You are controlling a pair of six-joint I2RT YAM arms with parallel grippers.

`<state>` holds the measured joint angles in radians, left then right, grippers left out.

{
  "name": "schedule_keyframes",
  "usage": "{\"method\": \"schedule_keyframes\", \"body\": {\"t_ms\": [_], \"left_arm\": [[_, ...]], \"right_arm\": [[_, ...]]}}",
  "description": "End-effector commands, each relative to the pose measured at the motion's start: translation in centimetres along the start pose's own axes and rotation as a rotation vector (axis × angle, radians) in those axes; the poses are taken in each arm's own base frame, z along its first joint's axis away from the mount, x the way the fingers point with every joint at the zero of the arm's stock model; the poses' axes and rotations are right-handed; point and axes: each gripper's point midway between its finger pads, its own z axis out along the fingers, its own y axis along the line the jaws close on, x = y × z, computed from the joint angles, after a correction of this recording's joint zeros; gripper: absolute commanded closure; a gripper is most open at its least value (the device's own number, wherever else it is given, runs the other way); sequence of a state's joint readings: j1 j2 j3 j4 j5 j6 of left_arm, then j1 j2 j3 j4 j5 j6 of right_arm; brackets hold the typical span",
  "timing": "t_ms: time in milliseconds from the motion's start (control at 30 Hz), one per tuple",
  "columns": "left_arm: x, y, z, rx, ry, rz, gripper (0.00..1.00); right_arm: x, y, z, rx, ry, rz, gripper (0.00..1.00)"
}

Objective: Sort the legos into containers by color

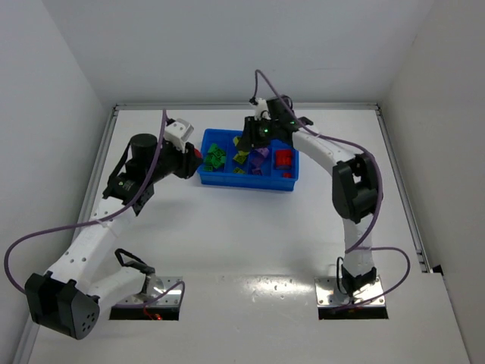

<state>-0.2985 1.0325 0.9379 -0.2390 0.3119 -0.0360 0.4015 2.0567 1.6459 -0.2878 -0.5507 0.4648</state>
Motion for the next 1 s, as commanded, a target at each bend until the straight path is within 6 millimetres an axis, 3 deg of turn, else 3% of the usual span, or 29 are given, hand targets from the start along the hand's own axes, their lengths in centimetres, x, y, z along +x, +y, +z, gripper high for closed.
{"method": "schedule_keyframes", "body": {"t_ms": [0, 167, 200, 267, 400, 433, 533, 600, 667, 733, 767, 800, 833, 867, 900, 933, 967], "left_arm": [[-1.7, 0.9, -1.0, -0.039, -0.035, -0.03, 1.0], [-1.4, 0.9, -0.8, -0.026, -0.026, -0.036, 1.0], [-1.4, 0.9, -0.8, -0.026, -0.026, -0.036, 1.0], [-1.2, 0.9, -0.3, -0.016, -0.013, -0.051, 1.0], [-0.8, 0.7, 0.4, 0.005, 0.002, -0.066, 1.0], [-0.8, 0.8, 0.7, 0.006, 0.008, -0.069, 1.0], [-1.0, 0.2, 1.6, 0.054, -0.006, -0.085, 1.0], [-1.1, -0.2, 2.0, 0.085, -0.012, -0.095, 1.0], [-1.4, -0.7, 2.6, 0.122, -0.024, -0.111, 0.99], [-1.7, -1.4, 3.2, 0.158, -0.03, -0.113, 0.99], [-1.6, -2.2, 4.0, 0.183, -0.02, -0.108, 0.99], [-1.6, -2.8, 4.4, 0.207, -0.013, -0.105, 0.99], [-2.3, -4.2, 4.9, 0.243, -0.025, -0.087, 0.99], [-1.8, -4.4, 6.1, 0.242, -0.007, -0.078, 0.99], [-2.0, -5.3, 6.8, 0.265, -0.008, -0.07, 0.99], [-1.7, -5.8, 7.5, 0.27, 0.006, -0.067, 0.99], [-1.3, -7.1, 9.1, 0.293, 0.026, -0.05, 0.99]], "right_arm": [[-0.6, -3.2, 1.8, 0.261, -0.02, -0.129, 1.0], [0.1, -4.5, 3.7, 0.368, -0.003, -0.145, 1.0], [0.4, -4.7, 3.9, 0.371, 0.006, -0.142, 0.92], [0.9, -5.0, 4.4, 0.386, 0.016, -0.145, 0.88], [0.9, -5.5, 4.9, 0.397, 0.015, -0.144, 0.65], [0.8, -5.7, 4.9, 0.407, 0.012, -0.145, 0.48], [0.1, -4.2, 4.2, 0.386, 0.0, -0.166, 0.32], [-0.4, -2.7, 3.4, 0.344, -0.012, -0.173, 0.3], [-2.5, 0.2, 1.1, 0.294, -0.069, -0.195, 0.28], [-3.8, 1.7, -1.3, 0.251, -0.104, -0.187, 0.28], [-5.7, 3.9, -4.6, 0.237, -0.17, -0.198, 0.28], [-5.6, 4.4, -6.0, 0.244, -0.184, -0.212, 0.28], [-6.6, 4.0, -8.3, 0.274, -0.227, -0.22, 0.28], [-6.6, 3.6, -10.0, 0.308, -0.247, -0.233, 0.28], [-7.9, 4.3, -14.0, 0.371, -0.323, -0.288, 0.28], [-8.3, 3.5, -16.2, 0.424, -0.359, -0.299, 0.28], [-6.9, 1.7, -17.6, 0.502, -0.352, -0.297, 0.27]]}}
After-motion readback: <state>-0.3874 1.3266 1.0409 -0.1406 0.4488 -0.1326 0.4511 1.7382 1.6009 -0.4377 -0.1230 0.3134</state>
